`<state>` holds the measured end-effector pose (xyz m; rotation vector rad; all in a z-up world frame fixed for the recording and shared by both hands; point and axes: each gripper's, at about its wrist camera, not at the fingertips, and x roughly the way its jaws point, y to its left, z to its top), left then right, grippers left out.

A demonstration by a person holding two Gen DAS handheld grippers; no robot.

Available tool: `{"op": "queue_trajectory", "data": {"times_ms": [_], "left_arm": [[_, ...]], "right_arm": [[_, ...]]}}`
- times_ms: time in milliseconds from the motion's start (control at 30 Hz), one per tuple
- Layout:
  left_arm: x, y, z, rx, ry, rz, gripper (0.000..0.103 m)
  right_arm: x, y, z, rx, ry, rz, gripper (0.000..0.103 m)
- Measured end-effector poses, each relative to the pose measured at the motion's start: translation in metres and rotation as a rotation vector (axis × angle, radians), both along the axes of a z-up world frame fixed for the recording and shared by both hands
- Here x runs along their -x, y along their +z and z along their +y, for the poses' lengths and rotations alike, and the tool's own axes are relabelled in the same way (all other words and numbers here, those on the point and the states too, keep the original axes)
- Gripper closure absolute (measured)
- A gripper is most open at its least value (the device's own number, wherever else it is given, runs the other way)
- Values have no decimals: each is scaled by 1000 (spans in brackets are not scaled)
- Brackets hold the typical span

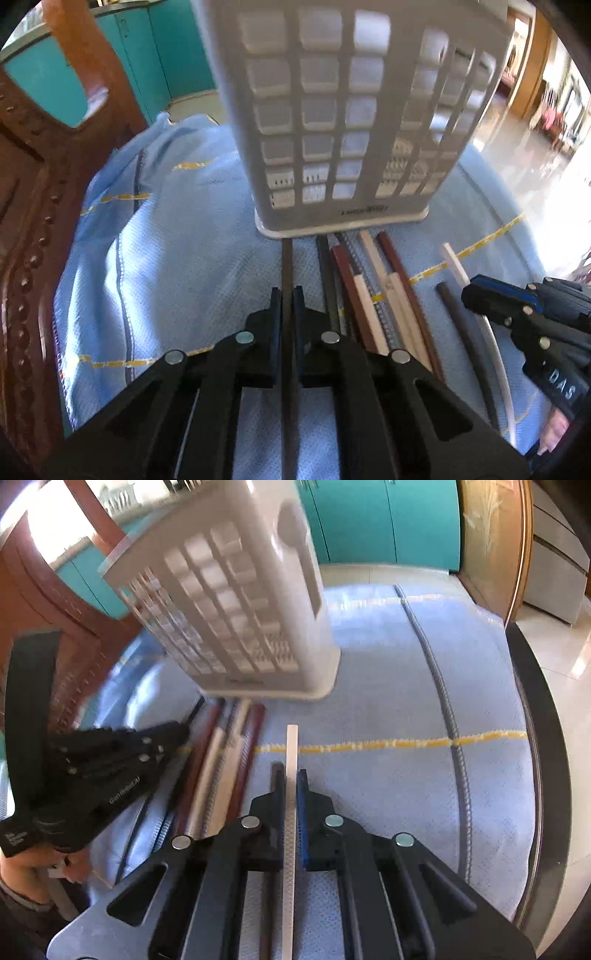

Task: Organize utensils
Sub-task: 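Lift both chopsticks over the white caddy and drop them in, opening both tools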

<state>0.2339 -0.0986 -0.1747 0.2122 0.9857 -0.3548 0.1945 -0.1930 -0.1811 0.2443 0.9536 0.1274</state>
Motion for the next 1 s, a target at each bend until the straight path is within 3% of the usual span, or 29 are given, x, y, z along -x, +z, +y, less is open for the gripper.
{"op": "queue_trajectory", "data": {"times_ms": [233,333,500,633,800,900,1000], "left_arm": [[49,75,23,158,18,-236,96],[75,114,31,198,10,-343,96],[106,178,41,263,2,-495,96],[107,234,43,299,-12,-609,96],[84,299,34,343,7,-727,96],[70,309,21,331,23,-784,96],[49,293,11,356,29,-757,96]], "right_arm": [[44,59,-18,-95,26,-231,96],[76,94,-27,-106,34,-348,96],[108,141,-38,-135,52,-465,96],[108,191,-44,-161,54,-594,96],[88,259,-55,-199,-45,-834,96],[77,270,-56,-133,-156,-950,96],[52,249,-48,-72,-186,-967,96]]}}
